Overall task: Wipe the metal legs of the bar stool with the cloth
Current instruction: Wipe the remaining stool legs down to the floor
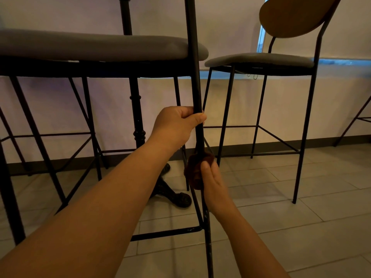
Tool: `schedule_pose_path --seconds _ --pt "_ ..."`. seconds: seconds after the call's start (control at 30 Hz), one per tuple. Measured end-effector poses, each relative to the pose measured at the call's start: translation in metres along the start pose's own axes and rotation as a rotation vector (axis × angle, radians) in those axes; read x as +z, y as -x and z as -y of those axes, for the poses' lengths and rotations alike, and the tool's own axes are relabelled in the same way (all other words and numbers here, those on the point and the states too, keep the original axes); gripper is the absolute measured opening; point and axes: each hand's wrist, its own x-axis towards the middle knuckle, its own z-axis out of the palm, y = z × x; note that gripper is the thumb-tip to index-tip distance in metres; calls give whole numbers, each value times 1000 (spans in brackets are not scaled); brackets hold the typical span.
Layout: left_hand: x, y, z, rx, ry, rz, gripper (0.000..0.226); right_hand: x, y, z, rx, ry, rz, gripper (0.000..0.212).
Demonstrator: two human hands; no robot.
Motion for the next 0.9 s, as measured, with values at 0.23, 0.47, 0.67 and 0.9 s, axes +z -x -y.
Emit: schedule_pose_path --seconds 0.23,0.47,0.67,0.9 --pt "6 7 8 -4 47 -11 27 4 4 -14 39 119 -162 28" --pt "6 13 17 -14 60 43 29 9 7 -16 31 95 -189 22" --pt "7 10 19 -8 57 34 20 24 -2 -6 -204 741 -488 25" --pt "-1 8 22 4 42 126 13 -30 -28 11 171 -123 249 25"
